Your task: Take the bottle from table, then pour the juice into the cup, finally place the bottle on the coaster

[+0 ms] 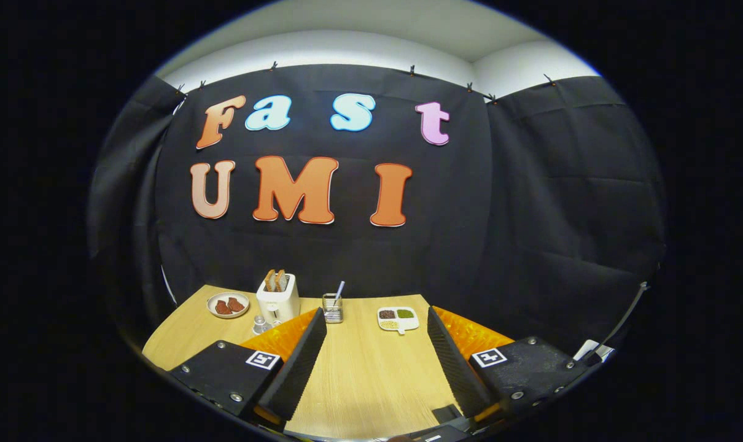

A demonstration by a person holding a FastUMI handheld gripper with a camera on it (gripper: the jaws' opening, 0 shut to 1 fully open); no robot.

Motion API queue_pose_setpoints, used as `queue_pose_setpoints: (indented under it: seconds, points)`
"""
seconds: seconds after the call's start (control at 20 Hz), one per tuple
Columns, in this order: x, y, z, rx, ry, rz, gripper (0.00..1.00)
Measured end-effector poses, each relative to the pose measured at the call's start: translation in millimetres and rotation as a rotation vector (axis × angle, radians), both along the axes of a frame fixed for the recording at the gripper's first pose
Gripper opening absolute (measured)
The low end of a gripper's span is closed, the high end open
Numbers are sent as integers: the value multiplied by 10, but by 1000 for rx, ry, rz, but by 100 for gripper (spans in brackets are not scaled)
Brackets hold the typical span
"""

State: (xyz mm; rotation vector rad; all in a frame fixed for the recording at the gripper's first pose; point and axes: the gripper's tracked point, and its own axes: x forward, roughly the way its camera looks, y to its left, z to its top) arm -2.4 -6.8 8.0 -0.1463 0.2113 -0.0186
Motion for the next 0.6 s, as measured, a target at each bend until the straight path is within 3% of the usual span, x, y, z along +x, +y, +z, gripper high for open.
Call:
queue_pose_setpoints:
  seconds: [0.6]
  points:
    - [-183, -193, 191, 32, -56, -47, 98]
